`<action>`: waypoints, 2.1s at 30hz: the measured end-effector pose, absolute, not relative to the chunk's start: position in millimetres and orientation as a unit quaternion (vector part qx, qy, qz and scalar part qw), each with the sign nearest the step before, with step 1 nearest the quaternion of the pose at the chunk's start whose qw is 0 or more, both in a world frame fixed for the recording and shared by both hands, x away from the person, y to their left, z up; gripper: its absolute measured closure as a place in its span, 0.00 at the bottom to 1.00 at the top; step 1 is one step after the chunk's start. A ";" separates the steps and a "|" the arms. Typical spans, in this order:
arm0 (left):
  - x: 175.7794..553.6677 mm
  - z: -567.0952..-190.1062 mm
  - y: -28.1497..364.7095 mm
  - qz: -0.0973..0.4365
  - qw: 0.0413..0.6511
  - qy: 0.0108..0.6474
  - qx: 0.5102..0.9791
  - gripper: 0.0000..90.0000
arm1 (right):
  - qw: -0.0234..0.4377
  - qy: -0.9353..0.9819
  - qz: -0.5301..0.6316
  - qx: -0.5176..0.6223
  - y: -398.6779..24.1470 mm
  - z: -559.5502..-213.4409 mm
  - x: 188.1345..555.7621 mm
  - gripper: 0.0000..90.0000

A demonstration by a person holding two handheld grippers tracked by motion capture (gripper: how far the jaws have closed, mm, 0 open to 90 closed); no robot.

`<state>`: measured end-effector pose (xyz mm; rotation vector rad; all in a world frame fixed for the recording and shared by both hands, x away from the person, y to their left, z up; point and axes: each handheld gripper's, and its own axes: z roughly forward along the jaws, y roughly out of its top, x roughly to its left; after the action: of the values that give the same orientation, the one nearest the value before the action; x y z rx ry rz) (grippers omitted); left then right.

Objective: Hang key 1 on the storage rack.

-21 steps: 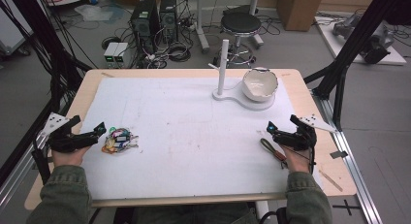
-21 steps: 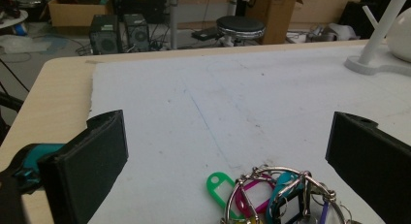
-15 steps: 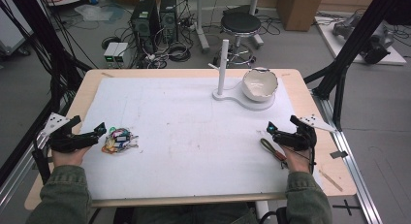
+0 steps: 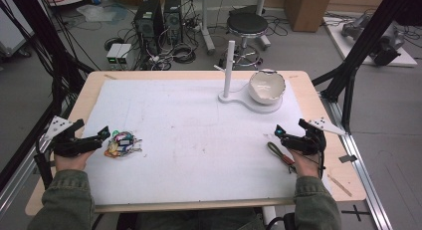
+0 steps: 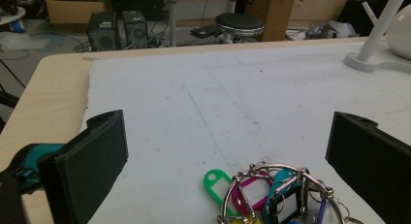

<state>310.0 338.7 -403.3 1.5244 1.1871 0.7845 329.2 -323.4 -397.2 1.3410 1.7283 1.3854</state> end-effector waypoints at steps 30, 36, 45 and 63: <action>307.3 -403.5 337.9 0.325 0.501 0.489 0.636 0.02 | 0.163 0.780 0.388 0.464 -331.1 -397.0 332.6 0.01; 307.1 -403.5 337.5 0.325 0.500 0.489 0.637 0.02 | 0.129 0.794 0.372 0.463 -332.4 -401.5 331.2 0.01; 306.8 -403.8 335.6 0.326 0.497 0.485 0.641 0.02 | 0.085 0.827 0.324 0.452 -329.8 -409.4 326.6 0.02; 306.3 -403.9 335.2 0.327 0.495 0.485 0.643 0.02 | 0.038 0.826 0.282 0.486 -341.3 -422.1 329.8 0.28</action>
<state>306.3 335.2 -403.9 1.5573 1.1742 0.7919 329.8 -341.3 -422.1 1.4920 2.5340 0.8644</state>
